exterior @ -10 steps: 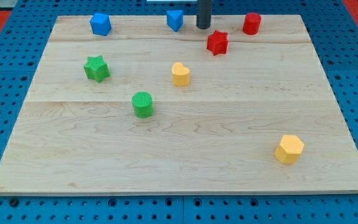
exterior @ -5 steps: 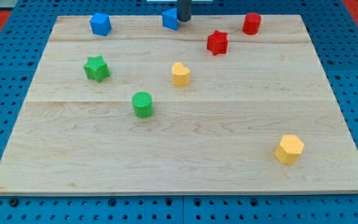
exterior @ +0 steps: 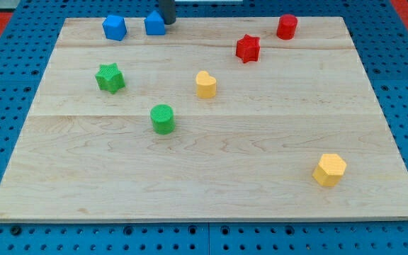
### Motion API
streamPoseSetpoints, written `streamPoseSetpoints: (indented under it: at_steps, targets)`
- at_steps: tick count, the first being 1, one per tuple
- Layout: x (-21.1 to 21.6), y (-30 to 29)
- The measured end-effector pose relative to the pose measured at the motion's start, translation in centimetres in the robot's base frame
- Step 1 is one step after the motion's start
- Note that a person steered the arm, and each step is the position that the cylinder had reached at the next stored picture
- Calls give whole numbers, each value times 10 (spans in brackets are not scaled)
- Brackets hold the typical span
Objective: Push the blue triangle towards the green star
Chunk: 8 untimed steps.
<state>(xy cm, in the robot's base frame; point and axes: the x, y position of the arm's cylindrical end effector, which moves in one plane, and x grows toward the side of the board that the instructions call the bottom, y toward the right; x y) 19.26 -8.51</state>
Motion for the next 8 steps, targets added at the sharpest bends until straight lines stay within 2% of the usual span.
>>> streamPoseSetpoints:
  at_steps: [2,5,6,7,8]
  targets:
    - [0,-13]
    - [34,-33]
    - [34,-14]
    - [8,-10]
    - [1,-51]
